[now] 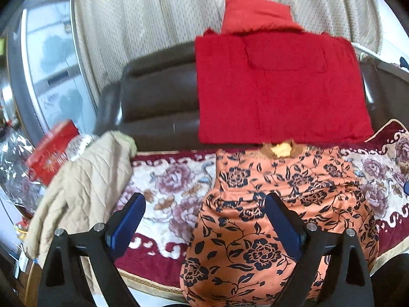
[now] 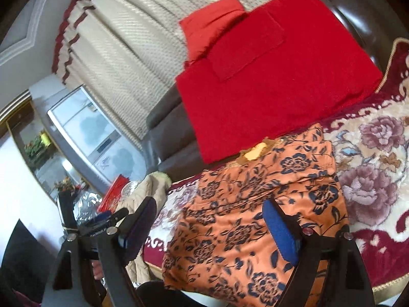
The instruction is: Fold small clothes
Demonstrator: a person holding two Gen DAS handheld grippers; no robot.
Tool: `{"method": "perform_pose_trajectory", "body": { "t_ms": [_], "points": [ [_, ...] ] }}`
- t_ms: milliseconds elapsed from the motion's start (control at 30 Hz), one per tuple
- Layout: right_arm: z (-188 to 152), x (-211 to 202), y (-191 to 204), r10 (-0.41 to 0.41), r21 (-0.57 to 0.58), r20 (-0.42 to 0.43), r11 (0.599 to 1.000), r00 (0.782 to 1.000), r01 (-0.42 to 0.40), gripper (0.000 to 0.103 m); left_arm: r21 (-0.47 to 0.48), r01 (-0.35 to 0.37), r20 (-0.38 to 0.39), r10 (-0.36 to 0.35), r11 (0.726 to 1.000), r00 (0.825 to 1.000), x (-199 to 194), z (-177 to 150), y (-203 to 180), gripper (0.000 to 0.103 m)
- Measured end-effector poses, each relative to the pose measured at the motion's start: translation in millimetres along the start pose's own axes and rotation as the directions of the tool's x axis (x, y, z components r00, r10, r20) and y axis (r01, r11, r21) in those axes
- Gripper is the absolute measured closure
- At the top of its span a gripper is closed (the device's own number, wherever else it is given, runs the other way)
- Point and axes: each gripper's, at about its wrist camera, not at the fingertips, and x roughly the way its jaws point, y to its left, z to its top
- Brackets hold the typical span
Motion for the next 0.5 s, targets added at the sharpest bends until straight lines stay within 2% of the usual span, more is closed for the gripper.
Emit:
{"method": "perform_pose_trajectory", "body": {
  "t_ms": [200, 500],
  "points": [
    [-8.5, -15.0, 37.7, 0.018, -0.067, 0.0, 0.998, 1.0, -0.018, 0.015, 0.013, -0.006, 0.042, 0.006, 1.0, 0.999, -30.7, -3.5, -2.1, 0.009],
    [-27.5, -32.8, 70.9, -0.021, -0.15, -0.006, 0.988, 1.0, 0.02, 0.015, 0.004, 0.009, 0.051, -0.009, 1.0, 0.999, -51.4, -16.6, -4.1, 0.009]
  ]
}}
